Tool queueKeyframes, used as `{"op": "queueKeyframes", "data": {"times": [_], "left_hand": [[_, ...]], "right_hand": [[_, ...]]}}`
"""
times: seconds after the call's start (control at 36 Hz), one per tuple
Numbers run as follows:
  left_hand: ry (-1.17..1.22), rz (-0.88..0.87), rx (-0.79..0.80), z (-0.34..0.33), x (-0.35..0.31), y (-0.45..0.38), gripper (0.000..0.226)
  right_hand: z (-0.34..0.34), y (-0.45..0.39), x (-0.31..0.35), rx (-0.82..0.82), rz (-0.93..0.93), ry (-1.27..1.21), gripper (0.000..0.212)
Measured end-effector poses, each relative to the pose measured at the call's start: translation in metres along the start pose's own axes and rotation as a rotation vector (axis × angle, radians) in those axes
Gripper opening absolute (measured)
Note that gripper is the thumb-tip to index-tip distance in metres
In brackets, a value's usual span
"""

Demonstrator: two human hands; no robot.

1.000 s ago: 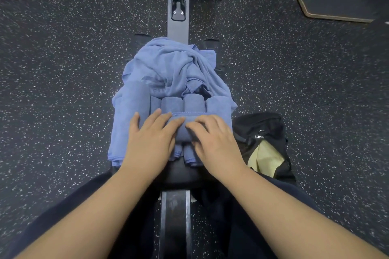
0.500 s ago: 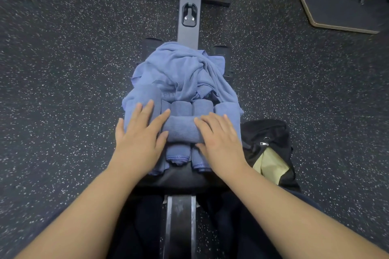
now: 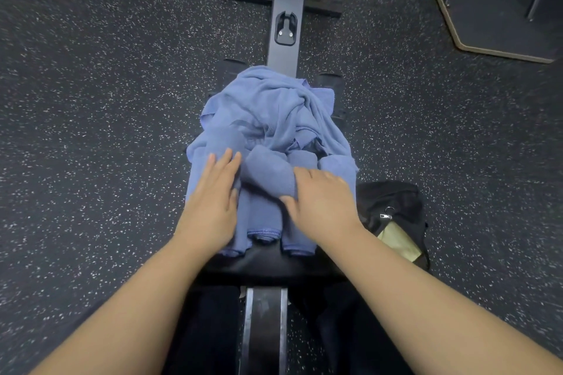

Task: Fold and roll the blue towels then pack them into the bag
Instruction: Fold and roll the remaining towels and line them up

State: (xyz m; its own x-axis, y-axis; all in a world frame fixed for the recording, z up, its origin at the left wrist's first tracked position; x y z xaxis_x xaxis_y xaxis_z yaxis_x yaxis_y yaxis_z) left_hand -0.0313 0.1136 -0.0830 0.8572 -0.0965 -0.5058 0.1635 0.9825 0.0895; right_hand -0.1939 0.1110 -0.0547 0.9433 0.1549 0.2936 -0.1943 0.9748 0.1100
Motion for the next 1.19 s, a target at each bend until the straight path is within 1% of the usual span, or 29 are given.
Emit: {"op": "queueKeyframes", "data": {"times": [0.14,0.19,0.28,0.33,0.42,0.44,0.5,0.56,0.67,0.81,0.92,1.0,1.06,1.11,1.19], "left_hand": [[-0.025,-0.006,0.019,0.001,-0.006,0.003,0.057],[-0.07,0.003,0.04,0.001,-0.006,0.004,0.055],[-0.239,-0.068,0.007,0.003,-0.015,0.006,0.038],[-0.324,-0.119,0.005,-0.002,-0.022,0.009,0.033],[-0.39,-0.172,-0.009,-0.006,-0.036,0.012,0.028],[-0.38,-0.159,-0.004,-0.005,-0.039,0.013,0.028],[-0.355,-0.126,0.039,-0.006,-0.041,0.012,0.036],[-0.333,-0.132,0.049,-0.008,-0.045,0.011,0.04],[-0.265,-0.138,0.05,-0.006,-0.045,0.011,0.033],[-0.351,-0.229,-0.046,-0.002,-0.037,0.004,0.026],[-0.367,-0.232,-0.082,0.001,-0.031,-0.001,0.042],[-0.484,-0.239,-0.095,0.003,-0.027,-0.005,0.048],[-0.477,-0.184,-0.013,0.007,-0.025,-0.009,0.057],[-0.463,-0.095,0.06,0.008,-0.017,-0.012,0.06],[-0.44,-0.08,0.06,0.008,-0.015,-0.013,0.064]], "right_hand": [[0.002,-0.01,0.005,0.037,-0.086,-0.008,0.039],[0.004,-0.013,0.007,0.045,-0.115,-0.012,0.04],[0.005,-0.013,0.011,0.064,-0.137,-0.017,0.04],[0.005,-0.011,0.012,0.063,-0.145,-0.022,0.04],[0.007,-0.009,0.013,0.057,-0.16,-0.057,0.04],[0.007,-0.008,0.012,0.053,-0.168,-0.076,0.04],[0.008,-0.007,0.012,0.038,-0.187,-0.128,0.042],[0.009,-0.006,0.013,0.024,-0.209,-0.171,0.043],[0.009,-0.003,0.016,0.028,-0.25,-0.221,0.044],[0.002,0.001,0.023,0.051,-0.292,-0.253,0.045],[-0.001,0.001,0.029,0.024,-0.295,-0.31,0.046],[0.0,0.002,0.033,0.013,-0.282,-0.349,0.051],[0.0,0.001,0.036,0.011,-0.255,-0.381,0.056],[-0.003,0.001,0.039,0.031,-0.223,-0.399,0.064],[-0.007,0.002,0.04,0.073,-0.209,-0.426,0.073]]}}
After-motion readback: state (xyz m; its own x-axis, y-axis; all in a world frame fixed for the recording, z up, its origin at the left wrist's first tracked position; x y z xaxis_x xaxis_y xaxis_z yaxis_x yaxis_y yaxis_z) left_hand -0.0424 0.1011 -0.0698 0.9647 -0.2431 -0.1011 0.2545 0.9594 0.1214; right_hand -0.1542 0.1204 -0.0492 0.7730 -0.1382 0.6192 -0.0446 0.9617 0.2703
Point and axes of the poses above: each hand's wrist, its own y-axis away from the middle knuckle, its own z-axis out of the back of the hand, x = y × z, the point moved 6 cm from there along -y, towards the middle knuckle, and after that the axes turned 13 degrees about -y, right-handed, at the moved point
